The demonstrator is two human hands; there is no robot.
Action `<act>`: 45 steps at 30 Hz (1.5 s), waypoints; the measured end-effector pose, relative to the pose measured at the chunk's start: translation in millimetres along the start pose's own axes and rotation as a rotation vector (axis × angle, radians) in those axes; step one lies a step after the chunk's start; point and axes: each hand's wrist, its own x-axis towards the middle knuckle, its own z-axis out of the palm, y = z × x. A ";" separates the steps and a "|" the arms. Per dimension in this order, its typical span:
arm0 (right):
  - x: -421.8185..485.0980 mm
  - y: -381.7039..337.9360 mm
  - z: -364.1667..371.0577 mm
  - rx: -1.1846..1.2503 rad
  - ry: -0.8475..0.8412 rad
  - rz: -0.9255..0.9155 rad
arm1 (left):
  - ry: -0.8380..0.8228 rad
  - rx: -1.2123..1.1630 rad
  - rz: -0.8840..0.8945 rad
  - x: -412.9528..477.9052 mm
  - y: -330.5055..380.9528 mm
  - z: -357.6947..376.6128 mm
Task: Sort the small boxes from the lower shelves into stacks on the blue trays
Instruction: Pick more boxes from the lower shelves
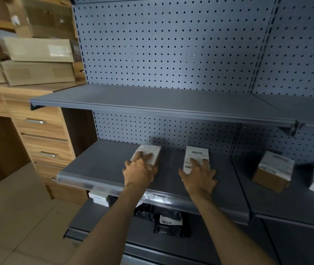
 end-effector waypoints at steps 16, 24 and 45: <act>-50.6 73.8 -49.4 0.121 0.131 -0.273 | 0.147 -0.073 0.027 -12.2 2.2 11.9; -74.9 77.1 -81.2 0.189 0.107 -0.364 | 0.345 0.003 0.144 -93.7 17.1 -21.6; -174.6 -30.0 -487.9 0.233 -0.153 -0.381 | 0.155 -0.085 0.047 -212.4 155.4 -418.2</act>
